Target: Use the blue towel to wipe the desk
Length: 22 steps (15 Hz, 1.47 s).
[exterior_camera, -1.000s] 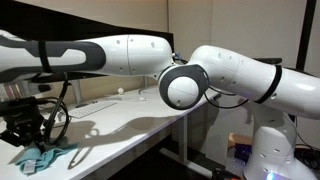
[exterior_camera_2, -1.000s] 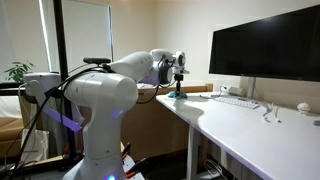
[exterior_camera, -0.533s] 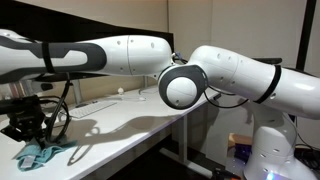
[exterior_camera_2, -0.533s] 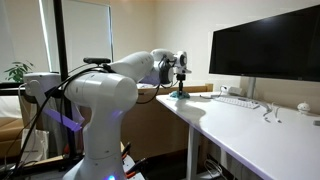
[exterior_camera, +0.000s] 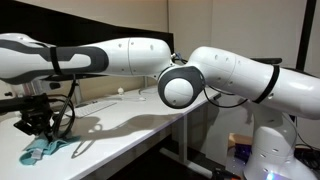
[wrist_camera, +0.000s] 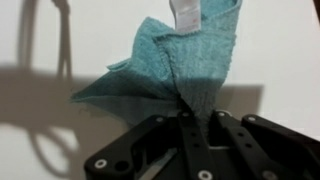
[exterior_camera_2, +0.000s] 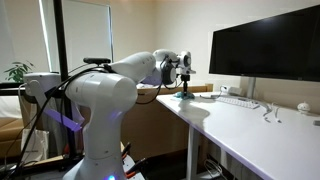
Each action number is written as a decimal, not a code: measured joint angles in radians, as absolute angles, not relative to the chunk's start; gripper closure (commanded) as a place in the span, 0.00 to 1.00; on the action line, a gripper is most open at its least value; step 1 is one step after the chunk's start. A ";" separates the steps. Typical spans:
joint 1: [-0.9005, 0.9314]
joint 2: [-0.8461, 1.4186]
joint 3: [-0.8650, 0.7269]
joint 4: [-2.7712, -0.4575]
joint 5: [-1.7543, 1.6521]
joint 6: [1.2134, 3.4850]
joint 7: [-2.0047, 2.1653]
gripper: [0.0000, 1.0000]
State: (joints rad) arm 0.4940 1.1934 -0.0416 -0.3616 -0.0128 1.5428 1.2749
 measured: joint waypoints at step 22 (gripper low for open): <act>0.281 1.193 -0.025 -0.362 0.001 1.511 1.390 0.93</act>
